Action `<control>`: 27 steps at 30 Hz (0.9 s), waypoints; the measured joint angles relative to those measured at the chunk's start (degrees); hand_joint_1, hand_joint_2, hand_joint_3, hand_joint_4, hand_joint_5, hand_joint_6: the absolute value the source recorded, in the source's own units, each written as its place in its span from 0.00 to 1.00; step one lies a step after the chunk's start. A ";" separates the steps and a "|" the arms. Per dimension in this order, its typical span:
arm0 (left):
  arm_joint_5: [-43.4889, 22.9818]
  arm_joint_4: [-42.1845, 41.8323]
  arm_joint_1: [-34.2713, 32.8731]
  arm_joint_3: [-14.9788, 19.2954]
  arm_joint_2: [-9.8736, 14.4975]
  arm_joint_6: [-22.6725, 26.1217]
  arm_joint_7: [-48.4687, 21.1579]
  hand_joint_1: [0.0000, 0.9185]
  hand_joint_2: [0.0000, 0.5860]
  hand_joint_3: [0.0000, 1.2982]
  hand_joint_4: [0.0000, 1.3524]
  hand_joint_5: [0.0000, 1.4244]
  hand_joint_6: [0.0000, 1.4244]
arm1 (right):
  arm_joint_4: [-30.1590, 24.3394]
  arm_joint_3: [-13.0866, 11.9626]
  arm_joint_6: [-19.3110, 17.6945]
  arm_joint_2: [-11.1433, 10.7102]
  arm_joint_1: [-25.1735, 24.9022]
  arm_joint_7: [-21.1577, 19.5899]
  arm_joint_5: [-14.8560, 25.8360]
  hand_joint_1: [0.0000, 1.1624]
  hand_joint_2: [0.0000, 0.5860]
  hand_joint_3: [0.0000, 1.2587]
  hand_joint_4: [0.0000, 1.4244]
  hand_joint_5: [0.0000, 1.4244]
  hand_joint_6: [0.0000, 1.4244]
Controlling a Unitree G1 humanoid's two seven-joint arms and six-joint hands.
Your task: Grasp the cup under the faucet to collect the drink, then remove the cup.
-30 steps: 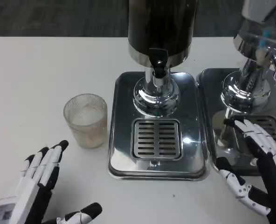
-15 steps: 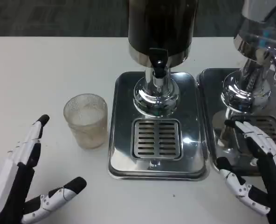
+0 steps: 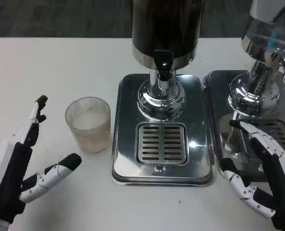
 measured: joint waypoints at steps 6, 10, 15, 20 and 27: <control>-2.89 7.60 -6.35 0.14 0.54 -0.91 -3.29 0.02 0.04 0.00 0.00 0.09 0.07 | -0.41 0.70 0.21 1.41 -0.14 0.01 -0.15 0.27 0.68 0.17 0.14 0.14 0.24; -4.01 13.10 -10.57 0.11 0.96 -1.73 -4.17 0.02 0.04 0.00 0.00 0.10 0.07 | -0.48 0.89 0.25 2.16 0.00 -0.04 -0.55 0.27 0.68 0.17 0.14 0.14 0.24; -4.03 20.90 -16.12 -0.25 1.21 -3.19 -4.15 0.05 0.05 0.01 0.01 0.11 0.08 | -0.43 0.92 0.24 2.35 -0.09 -0.26 -0.95 0.27 0.68 0.18 0.14 0.15 0.24; -4.11 27.53 -20.39 -0.57 1.20 -5.31 -4.12 0.06 0.05 0.01 0.02 0.11 0.09 | -0.15 0.83 0.17 2.28 -0.23 -0.26 -0.28 0.27 0.68 0.18 0.15 0.15 0.24; -4.64 36.86 -26.46 -2.75 1.20 -10.47 -6.19 0.07 0.05 0.01 0.02 0.11 0.09 | 0.06 0.64 0.15 1.90 -0.75 -0.08 0.37 0.27 0.68 0.18 0.15 0.15 0.25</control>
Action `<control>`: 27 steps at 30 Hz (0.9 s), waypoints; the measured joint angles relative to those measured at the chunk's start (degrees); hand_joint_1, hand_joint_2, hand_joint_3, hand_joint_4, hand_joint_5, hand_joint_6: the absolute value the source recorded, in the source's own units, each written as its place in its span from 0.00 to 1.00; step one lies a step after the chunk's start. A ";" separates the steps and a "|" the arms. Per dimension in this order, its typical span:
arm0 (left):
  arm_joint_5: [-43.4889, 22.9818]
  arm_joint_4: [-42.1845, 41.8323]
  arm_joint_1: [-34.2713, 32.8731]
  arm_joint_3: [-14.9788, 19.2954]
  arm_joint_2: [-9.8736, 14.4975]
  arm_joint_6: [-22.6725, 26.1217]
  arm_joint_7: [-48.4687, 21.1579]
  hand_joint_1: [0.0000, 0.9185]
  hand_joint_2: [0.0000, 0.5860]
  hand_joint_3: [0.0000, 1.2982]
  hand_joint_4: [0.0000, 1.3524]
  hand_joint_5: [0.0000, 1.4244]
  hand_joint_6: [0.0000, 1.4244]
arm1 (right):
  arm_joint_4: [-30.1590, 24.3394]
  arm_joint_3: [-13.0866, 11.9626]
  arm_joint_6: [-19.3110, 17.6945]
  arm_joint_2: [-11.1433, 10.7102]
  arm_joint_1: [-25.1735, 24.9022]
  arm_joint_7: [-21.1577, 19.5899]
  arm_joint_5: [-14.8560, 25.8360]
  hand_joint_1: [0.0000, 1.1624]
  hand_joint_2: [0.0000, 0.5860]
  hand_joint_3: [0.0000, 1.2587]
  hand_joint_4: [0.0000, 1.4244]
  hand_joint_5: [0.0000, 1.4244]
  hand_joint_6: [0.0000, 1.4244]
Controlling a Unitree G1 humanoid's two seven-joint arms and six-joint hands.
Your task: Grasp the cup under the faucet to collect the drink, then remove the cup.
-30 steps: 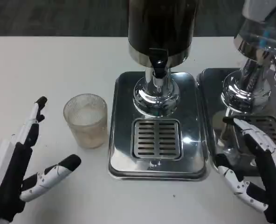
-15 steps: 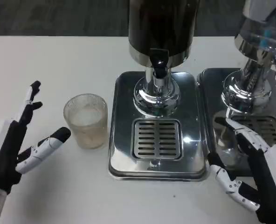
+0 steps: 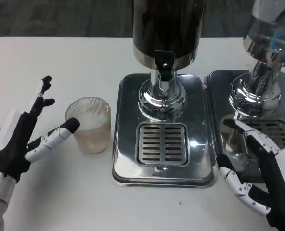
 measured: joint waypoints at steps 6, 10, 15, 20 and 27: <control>-0.14 5.15 -3.24 -1.44 0.00 -2.79 -1.88 0.09 0.04 0.00 0.01 0.11 0.09 | 0.00 0.01 0.00 0.01 0.00 0.47 0.84 0.27 0.69 0.18 0.15 0.15 0.25; -0.14 7.35 -4.40 -1.95 0.00 -3.41 -2.42 0.14 0.03 0.00 0.00 0.11 0.09 | 0.00 0.00 0.00 0.01 0.05 0.58 1.12 0.27 0.69 0.18 0.15 0.15 0.25; 0.06 9.50 -5.65 -2.75 0.03 -3.44 -2.43 0.19 0.02 0.00 0.00 0.10 0.10 | -0.03 -0.04 0.00 0.01 0.13 0.83 1.89 0.27 0.69 0.18 0.15 0.16 0.26; 0.15 11.44 -6.88 -3.92 0.27 -3.28 -2.48 0.21 0.02 0.00 0.00 0.10 0.11 | -0.31 -0.07 0.00 0.01 0.43 0.96 1.95 0.28 0.67 0.18 0.15 0.16 0.26; 0.15 14.23 -8.40 -4.87 0.63 -2.43 -4.60 0.23 0.03 0.00 0.00 0.10 0.10 | -0.50 -0.07 0.00 0.01 0.71 0.98 1.95 0.29 0.66 0.19 0.15 0.17 0.26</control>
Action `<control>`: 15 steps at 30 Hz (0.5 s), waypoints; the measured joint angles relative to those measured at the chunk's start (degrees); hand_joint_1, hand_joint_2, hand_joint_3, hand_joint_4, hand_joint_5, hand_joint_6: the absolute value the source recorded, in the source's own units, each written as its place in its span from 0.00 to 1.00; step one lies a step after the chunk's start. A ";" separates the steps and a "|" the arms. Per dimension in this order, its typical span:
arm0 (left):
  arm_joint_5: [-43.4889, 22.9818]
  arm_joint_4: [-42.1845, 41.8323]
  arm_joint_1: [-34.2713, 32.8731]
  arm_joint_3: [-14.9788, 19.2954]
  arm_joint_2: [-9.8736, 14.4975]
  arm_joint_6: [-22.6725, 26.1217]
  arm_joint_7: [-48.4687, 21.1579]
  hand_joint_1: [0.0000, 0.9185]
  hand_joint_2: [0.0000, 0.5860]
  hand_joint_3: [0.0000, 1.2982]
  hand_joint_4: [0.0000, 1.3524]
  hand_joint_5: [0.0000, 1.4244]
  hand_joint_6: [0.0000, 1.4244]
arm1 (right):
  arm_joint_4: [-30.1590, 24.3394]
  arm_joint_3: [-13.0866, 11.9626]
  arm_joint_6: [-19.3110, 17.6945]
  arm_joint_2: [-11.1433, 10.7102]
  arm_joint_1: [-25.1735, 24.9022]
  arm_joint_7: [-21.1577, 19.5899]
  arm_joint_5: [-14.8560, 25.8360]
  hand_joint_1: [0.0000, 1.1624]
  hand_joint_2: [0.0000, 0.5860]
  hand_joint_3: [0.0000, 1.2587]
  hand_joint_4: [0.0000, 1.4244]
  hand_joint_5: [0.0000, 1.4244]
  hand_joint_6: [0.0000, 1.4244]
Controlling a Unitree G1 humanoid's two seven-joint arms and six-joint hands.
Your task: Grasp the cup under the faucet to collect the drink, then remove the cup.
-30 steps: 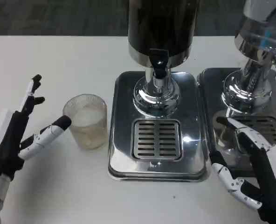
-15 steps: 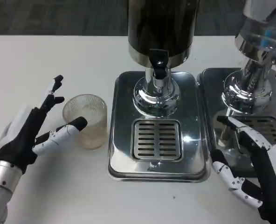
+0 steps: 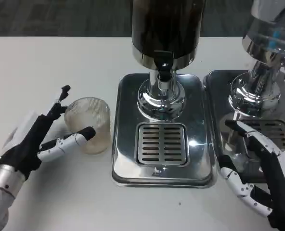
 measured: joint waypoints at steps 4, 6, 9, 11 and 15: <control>0.02 1.03 -1.24 -0.66 0.22 0.74 -0.98 0.27 0.03 0.00 0.00 0.10 0.11 | -0.08 0.00 0.00 0.00 0.10 0.00 0.00 0.30 0.65 0.19 0.15 0.17 0.26; 0.04 1.52 -1.61 -1.08 0.28 1.17 -1.28 0.28 0.03 0.00 0.00 0.10 0.11 | -0.16 0.00 0.00 0.00 0.19 0.00 -0.01 0.30 0.65 0.19 0.16 0.17 0.26; 0.34 2.36 -2.07 -1.72 0.28 2.05 -1.62 0.31 0.04 0.00 0.00 0.11 0.12 | -0.32 -0.05 0.00 -0.01 0.48 0.00 -0.02 0.32 0.65 0.20 0.16 0.18 0.26; 0.50 2.75 -2.47 -1.95 0.28 2.66 -1.62 0.33 0.05 0.00 0.00 0.12 0.13 | -0.52 -0.18 0.00 -0.01 0.76 0.00 -0.05 0.33 0.65 0.20 0.16 0.18 0.26; 0.89 3.04 -3.36 -2.76 0.40 3.42 -1.55 0.36 0.06 0.00 0.00 0.13 0.13 | -1.43 -0.46 0.00 -0.01 1.54 0.00 -0.09 0.34 0.64 0.20 0.17 0.19 0.26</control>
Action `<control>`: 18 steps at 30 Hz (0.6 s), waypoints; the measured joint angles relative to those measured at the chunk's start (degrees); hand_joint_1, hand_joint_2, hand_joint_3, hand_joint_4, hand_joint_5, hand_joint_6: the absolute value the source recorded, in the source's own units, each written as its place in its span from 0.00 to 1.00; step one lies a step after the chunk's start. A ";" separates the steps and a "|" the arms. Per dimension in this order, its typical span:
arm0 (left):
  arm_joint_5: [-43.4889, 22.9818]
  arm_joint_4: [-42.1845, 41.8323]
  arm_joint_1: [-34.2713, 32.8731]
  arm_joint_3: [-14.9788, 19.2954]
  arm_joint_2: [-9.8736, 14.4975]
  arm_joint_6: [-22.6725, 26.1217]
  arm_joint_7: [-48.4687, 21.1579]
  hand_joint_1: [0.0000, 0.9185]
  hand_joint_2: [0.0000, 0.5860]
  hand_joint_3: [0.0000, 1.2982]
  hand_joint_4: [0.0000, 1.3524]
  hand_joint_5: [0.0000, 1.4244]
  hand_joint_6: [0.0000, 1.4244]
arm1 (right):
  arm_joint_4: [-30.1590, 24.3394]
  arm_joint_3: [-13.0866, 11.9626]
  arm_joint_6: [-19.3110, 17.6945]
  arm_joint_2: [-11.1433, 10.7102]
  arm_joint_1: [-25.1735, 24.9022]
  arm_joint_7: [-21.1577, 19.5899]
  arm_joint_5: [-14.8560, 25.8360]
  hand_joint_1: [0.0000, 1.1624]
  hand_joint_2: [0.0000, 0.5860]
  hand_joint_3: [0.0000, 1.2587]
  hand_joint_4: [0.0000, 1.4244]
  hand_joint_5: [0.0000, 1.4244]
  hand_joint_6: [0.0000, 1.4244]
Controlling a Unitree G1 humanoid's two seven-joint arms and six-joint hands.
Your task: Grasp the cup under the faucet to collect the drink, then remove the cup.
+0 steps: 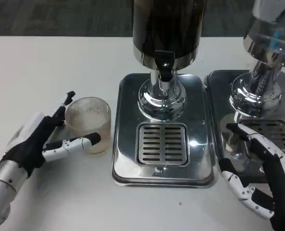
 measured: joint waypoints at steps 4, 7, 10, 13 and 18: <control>0.49 0.05 -0.34 -0.66 0.01 0.59 1.01 0.37 0.07 0.00 0.01 0.15 0.14 | -0.76 -0.17 0.00 0.00 0.21 0.00 -0.18 0.36 0.63 0.20 0.17 0.19 0.26; 1.24 0.10 -0.56 -0.98 0.01 0.96 1.85 0.37 0.07 0.00 0.01 0.16 0.15 | -1.03 -0.23 0.00 0.02 0.49 0.00 -0.29 0.37 0.63 0.20 0.17 0.20 0.26; 1.44 0.18 -0.85 -1.09 0.01 1.49 2.46 0.37 0.07 0.00 0.02 0.17 0.15 | -1.09 -0.25 0.00 0.04 0.89 -0.01 -0.49 0.39 0.63 0.21 0.18 0.20 0.26; 1.57 0.27 -1.17 -1.16 0.00 2.10 2.70 0.37 0.07 0.00 0.03 0.17 0.16 | -1.16 -0.26 0.00 0.09 1.14 -0.01 -1.00 0.39 0.63 0.21 0.18 0.20 0.26; 1.61 0.34 -1.54 -1.19 -0.02 2.88 3.07 0.37 0.07 0.00 0.04 0.18 0.16 | -1.37 -0.30 0.00 0.32 1.31 -0.02 -1.41 0.40 0.63 0.21 0.18 0.20 0.26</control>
